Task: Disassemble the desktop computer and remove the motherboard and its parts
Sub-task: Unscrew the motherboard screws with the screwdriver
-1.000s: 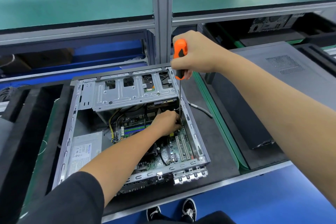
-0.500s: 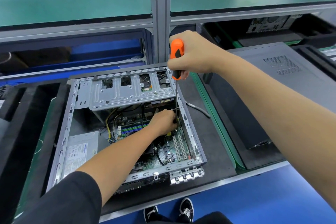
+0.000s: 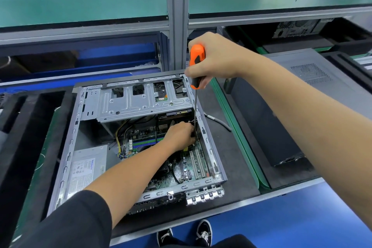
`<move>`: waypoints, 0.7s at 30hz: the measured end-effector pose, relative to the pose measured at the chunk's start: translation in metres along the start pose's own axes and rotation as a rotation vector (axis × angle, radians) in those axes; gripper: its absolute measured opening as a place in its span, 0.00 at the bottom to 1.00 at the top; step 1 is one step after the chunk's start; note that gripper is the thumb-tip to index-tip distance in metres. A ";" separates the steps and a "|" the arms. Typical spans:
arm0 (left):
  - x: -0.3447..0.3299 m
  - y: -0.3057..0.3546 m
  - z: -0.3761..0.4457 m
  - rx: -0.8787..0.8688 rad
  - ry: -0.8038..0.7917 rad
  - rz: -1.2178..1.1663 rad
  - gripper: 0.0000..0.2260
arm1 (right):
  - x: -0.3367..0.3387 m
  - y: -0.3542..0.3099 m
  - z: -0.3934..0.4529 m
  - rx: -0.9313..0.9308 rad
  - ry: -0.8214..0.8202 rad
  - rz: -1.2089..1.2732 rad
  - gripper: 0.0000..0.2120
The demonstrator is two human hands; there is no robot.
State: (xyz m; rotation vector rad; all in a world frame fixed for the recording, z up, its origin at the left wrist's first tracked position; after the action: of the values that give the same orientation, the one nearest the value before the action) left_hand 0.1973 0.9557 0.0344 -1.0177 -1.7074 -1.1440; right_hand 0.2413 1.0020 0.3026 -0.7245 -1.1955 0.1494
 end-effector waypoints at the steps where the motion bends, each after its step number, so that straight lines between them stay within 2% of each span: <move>1: 0.000 0.000 0.000 0.002 0.005 0.002 0.09 | 0.000 0.000 0.000 -0.013 -0.001 0.017 0.15; 4: -0.002 -0.002 0.001 0.020 0.010 -0.009 0.09 | -0.003 -0.002 0.000 -0.064 -0.067 0.048 0.19; 6: -0.001 -0.002 0.001 0.035 0.007 -0.017 0.09 | -0.005 -0.005 0.001 -0.091 -0.106 -0.039 0.26; 8: 0.000 -0.002 0.001 0.051 0.010 -0.027 0.10 | -0.006 -0.006 0.004 -0.117 -0.100 -0.107 0.28; 12: -0.001 -0.002 0.001 0.062 0.007 -0.019 0.09 | -0.008 -0.005 0.005 -0.135 -0.114 -0.030 0.21; 16: -0.001 -0.002 0.000 0.058 0.007 -0.011 0.12 | -0.005 -0.004 0.001 -0.131 -0.239 -0.023 0.14; 21: 0.000 0.000 -0.003 0.055 -0.001 -0.031 0.10 | -0.005 -0.007 0.001 -0.142 -0.359 0.011 0.06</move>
State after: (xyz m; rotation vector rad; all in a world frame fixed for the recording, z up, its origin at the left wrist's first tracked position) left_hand 0.1977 0.9527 0.0354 -0.9617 -1.7515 -1.1098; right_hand 0.2365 0.9950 0.3026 -0.8520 -1.5563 0.2121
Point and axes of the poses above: each hand's wrist, its own z-axis towards the middle knuckle, its own x-axis out of the back of the hand, y = z × x, the point moved 8 cm from there along z, towards the middle knuckle, and after that the axes turned 10 degrees about x, right-handed, at the moved point
